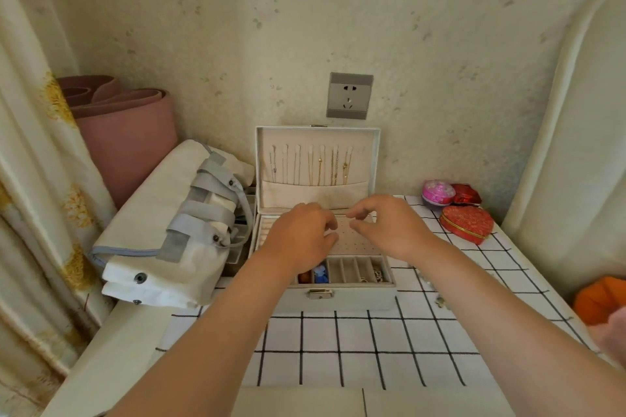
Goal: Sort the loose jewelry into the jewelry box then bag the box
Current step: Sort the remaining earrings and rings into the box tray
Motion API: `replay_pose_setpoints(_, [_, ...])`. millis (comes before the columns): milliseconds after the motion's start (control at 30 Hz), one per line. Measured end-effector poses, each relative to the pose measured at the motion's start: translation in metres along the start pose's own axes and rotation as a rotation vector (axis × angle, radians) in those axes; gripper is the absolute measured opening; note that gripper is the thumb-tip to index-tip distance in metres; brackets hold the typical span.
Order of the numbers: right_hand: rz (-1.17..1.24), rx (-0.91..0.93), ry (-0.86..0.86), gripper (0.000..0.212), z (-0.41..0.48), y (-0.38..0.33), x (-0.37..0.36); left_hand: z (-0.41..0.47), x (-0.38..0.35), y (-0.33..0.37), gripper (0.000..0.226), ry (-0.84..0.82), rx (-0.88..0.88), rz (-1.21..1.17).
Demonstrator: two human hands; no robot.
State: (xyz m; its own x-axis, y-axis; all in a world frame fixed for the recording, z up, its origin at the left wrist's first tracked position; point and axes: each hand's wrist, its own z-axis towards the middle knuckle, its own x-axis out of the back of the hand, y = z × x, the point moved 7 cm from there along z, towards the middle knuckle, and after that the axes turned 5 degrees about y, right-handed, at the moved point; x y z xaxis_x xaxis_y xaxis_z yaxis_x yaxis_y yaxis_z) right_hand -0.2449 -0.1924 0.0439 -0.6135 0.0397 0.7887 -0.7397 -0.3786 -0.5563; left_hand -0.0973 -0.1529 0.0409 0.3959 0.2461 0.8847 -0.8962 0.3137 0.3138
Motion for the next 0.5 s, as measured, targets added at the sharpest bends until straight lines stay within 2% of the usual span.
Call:
replay_pose_setpoints(233, [-0.073,-0.088,0.032,0.015,-0.033,0.077,0.053,0.019,-0.029,0.074,0.025,-0.002,-0.117,-0.056])
replay_pose_setpoints(500, [-0.143,-0.153,-0.099,0.014,-0.066,0.133,0.059,0.036,-0.077,0.131,0.024,-0.131,-0.234,-0.01])
